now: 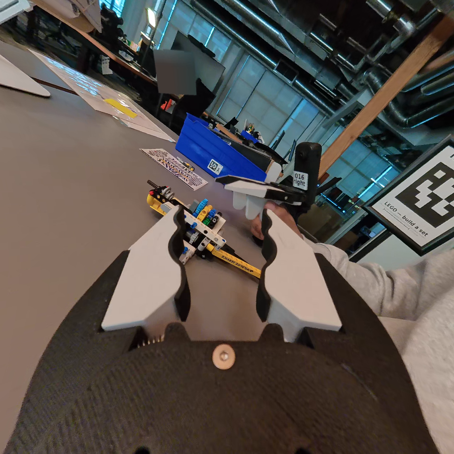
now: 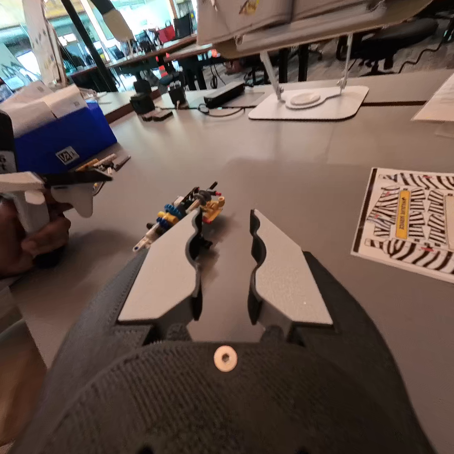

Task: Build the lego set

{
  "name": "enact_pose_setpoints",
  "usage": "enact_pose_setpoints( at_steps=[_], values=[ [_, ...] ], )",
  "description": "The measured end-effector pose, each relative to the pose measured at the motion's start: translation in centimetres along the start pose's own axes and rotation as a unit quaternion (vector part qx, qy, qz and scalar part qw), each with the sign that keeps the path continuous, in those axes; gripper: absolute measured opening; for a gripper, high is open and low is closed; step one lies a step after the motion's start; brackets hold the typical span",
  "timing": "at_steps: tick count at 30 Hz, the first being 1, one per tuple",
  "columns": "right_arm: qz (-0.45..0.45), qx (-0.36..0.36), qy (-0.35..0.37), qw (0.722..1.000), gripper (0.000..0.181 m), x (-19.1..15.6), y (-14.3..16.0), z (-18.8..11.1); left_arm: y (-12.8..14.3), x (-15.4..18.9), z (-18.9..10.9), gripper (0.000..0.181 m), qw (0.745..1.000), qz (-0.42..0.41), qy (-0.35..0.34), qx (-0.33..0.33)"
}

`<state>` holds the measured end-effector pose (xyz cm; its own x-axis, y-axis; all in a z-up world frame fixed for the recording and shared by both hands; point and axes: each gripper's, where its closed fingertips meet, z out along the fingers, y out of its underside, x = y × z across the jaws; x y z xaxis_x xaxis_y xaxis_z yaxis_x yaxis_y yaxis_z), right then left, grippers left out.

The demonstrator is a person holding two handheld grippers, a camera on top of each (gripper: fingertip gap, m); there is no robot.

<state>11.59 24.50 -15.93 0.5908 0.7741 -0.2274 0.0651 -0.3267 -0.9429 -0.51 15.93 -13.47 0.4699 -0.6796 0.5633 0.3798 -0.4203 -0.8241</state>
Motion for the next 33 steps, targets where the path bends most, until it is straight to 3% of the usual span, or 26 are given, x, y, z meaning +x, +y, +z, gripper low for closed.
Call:
enact_pose_setpoints(
  at_steps=[15,24,29,33],
  values=[
    [0.013,-0.164,-0.037,0.986,0.031,-5.8,8.3,-4.4,-1.7,-0.9,-1.8,0.06,0.996,0.03,-0.058,0.061],
    [-0.007,-0.185,-0.072,0.98,0.031,-13.5,9.7,-0.6,-2.9,-1.3,-3.0,0.059,0.993,0.019,-0.063,0.096],
    [-0.061,-0.202,-0.102,0.972,0.033,-17.3,9.4,3.3,-4.6,-0.8,-6.5,0.055,0.98,0.055,-0.109,0.159],
    [-0.132,-0.215,-0.145,0.957,0.042,-18.6,8.9,3.8,-4.4,-0.6,-9.1,0.053,0.976,0.052,-0.131,0.169]
  ],
)
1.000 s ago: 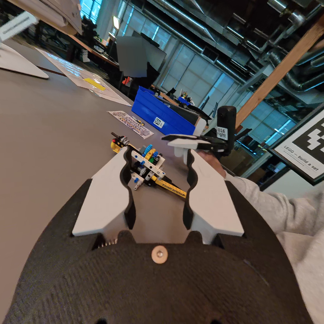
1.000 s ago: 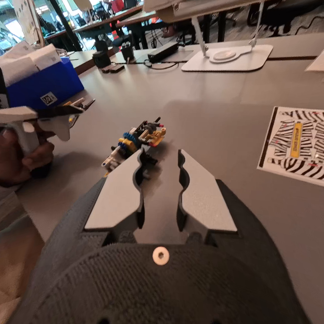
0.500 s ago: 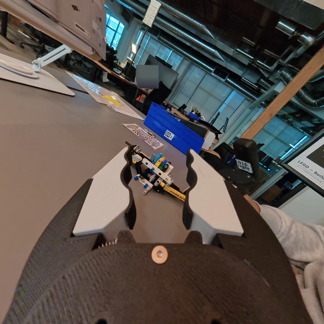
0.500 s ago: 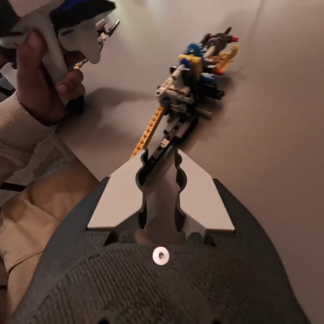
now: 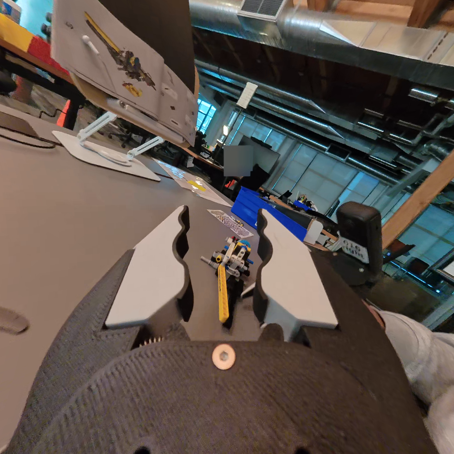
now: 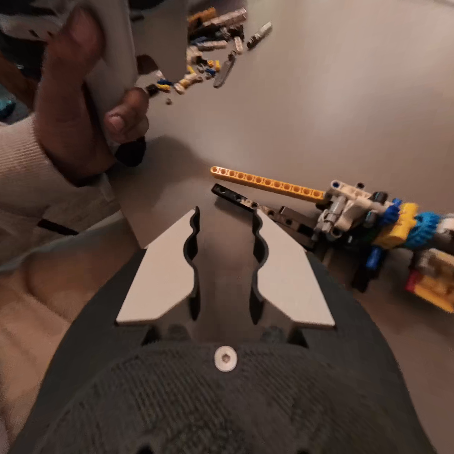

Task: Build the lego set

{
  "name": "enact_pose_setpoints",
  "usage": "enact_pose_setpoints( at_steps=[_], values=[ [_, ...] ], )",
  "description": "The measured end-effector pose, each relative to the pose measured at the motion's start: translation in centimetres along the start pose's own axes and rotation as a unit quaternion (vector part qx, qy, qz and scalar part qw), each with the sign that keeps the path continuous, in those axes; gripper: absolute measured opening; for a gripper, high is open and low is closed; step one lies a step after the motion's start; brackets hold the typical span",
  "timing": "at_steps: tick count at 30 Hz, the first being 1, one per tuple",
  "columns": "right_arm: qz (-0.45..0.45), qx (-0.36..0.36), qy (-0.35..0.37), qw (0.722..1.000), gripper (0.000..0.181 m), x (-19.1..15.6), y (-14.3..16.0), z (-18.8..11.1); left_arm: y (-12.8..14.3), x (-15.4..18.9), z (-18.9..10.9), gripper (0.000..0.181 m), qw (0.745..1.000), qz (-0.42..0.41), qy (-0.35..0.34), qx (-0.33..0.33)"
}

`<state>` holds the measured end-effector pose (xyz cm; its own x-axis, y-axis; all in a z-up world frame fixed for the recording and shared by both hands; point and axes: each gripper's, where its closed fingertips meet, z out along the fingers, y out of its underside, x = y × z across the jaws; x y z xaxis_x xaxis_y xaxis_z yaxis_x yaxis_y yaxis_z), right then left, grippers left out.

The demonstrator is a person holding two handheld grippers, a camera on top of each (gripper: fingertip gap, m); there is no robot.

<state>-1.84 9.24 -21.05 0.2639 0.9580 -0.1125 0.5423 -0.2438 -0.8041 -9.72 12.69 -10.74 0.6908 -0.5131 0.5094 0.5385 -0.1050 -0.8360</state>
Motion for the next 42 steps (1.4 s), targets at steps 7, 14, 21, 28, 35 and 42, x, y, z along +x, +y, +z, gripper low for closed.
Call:
enact_pose_setpoints(
  at_steps=[7,14,21,28,35,42],
  values=[
    [-0.195,0.205,0.099,0.954,0.069,9.9,-3.6,-12.0,2.3,2.1,-1.8,0.056,0.999,0.008,0.011,-0.037],
    [-0.395,0.028,0.012,0.918,0.076,14.3,-0.5,-10.5,7.2,5.3,0.5,0.064,0.989,0.02,0.026,-0.142],
    [-0.467,-0.122,-0.111,0.869,0.087,13.9,1.5,-5.1,9.1,6.1,2.8,0.064,0.981,0.06,0.021,-0.185],
    [-0.414,-0.086,-0.164,0.891,0.069,13.1,1.1,-3.3,8.6,5.3,2.8,0.061,0.983,0.01,0.036,-0.18],
    [-0.425,-0.091,-0.176,0.883,0.06,13.0,1.1,-3.0,7.1,4.4,2.2,0.06,0.989,-0.05,0.041,-0.135],
    [-0.453,-0.121,-0.184,0.864,0.066,13.1,1.4,-3.3,6.7,3.9,2.1,0.059,0.988,-0.08,0.047,-0.122]
  ],
)
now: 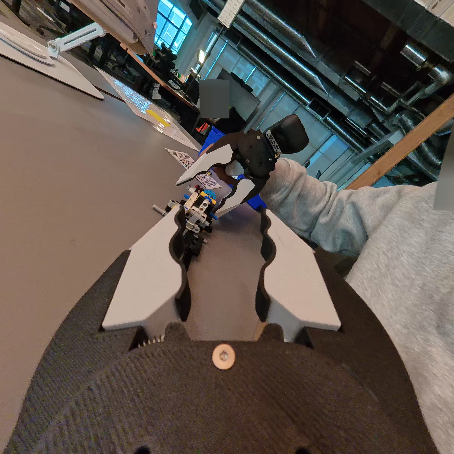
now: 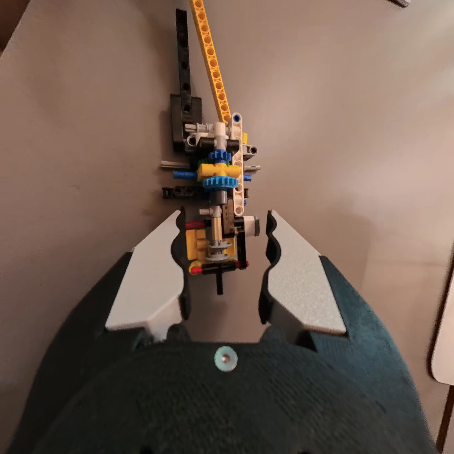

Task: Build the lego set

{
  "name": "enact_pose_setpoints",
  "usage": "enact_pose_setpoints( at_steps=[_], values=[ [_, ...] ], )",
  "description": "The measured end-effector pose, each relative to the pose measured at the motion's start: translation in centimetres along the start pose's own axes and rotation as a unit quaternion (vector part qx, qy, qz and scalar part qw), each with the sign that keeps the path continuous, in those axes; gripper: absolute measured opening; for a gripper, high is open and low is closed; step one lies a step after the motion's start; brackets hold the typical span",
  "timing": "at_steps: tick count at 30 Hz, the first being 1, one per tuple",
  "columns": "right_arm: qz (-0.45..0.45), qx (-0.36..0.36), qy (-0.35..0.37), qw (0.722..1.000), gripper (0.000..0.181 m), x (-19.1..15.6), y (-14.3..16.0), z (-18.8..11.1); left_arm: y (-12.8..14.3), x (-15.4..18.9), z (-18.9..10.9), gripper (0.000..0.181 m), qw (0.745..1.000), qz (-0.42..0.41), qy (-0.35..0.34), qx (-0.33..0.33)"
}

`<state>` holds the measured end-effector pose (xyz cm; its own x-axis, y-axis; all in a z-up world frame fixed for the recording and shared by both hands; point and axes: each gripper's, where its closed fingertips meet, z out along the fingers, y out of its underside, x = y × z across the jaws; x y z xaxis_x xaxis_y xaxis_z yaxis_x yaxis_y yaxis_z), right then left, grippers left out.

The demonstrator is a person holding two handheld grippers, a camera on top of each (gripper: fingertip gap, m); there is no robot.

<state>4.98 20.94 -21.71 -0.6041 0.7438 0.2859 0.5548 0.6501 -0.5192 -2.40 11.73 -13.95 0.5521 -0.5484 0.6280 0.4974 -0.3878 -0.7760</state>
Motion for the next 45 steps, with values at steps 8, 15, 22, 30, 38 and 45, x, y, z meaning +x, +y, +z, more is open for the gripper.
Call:
enact_pose_setpoints(
  at_steps=[8,15,22,30,38,45],
  values=[
    [0.017,-0.025,-0.06,0.998,0.06,-0.9,0.7,0.0,-0.1,-0.2,0.0,0.058,1.0,-0.016,0.008,0.002],
    [0.047,-0.023,-0.073,0.996,0.051,-0.9,0.9,-0.2,-0.1,-0.1,-0.1,0.058,1.0,-0.023,0.017,0.004],
    [0.044,-0.052,-0.064,0.996,0.074,-1.3,1.6,-1.0,-0.3,0.0,-0.2,0.058,0.999,-0.024,0.022,0.009],
    [0.032,-0.072,-0.06,0.995,0.062,-1.8,2.1,-0.9,-0.3,0.0,-0.3,0.058,0.999,-0.025,0.023,0.011],
    [0.054,-0.067,-0.07,0.994,0.06,-1.8,1.8,-0.9,-0.3,-0.1,-0.3,0.057,0.999,-0.028,0.022,0.01],
    [0.056,-0.066,-0.063,0.994,0.06,-1.5,1.8,-0.7,-0.3,-0.1,-0.3,0.057,0.999,-0.029,0.021,0.01]
  ],
)
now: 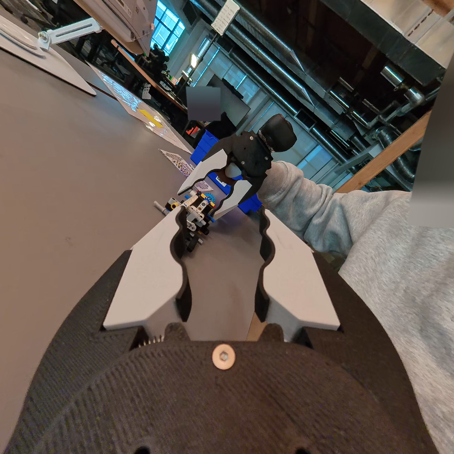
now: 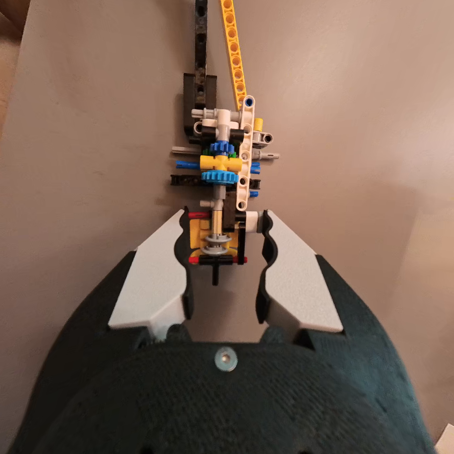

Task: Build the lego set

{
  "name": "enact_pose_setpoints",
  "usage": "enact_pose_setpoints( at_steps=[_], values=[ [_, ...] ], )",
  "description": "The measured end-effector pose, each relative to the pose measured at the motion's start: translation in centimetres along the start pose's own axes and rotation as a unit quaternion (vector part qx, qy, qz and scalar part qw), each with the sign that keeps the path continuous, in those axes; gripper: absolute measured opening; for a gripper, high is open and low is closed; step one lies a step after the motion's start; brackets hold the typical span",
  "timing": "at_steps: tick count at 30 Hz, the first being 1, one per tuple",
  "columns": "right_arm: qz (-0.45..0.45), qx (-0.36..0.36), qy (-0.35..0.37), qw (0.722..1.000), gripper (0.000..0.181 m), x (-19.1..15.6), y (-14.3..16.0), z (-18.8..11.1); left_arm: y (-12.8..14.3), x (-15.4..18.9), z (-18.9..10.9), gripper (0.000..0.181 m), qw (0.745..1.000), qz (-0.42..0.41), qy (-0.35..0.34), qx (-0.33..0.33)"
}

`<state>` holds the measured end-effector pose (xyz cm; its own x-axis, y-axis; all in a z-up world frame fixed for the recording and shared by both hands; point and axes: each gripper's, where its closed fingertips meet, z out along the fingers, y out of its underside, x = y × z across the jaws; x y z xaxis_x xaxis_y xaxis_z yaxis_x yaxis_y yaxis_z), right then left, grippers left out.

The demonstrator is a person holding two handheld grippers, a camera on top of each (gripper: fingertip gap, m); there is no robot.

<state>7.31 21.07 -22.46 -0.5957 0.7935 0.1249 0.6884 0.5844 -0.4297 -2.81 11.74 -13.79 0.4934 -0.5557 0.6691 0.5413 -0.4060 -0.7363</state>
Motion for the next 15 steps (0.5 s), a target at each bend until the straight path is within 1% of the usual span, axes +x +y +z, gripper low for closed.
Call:
enact_pose_setpoints(
  at_steps=[10,13,15],
  values=[
    [0.003,0.005,0.02,1.0,0.061,0.3,-0.2,0.2,0.0,0.1,-0.1,0.057,1.0,-0.002,0.001,0.002],
    [0.024,0.021,0.031,0.999,0.073,0.1,-0.4,-0.4,0.0,0.1,0.0,0.058,1.0,-0.002,0.0,0.001],
    [0.053,0.052,0.053,0.996,0.076,0.3,-0.8,-1.6,0.0,-0.1,0.1,0.061,1.0,-0.003,-0.006,-0.003]
  ],
)
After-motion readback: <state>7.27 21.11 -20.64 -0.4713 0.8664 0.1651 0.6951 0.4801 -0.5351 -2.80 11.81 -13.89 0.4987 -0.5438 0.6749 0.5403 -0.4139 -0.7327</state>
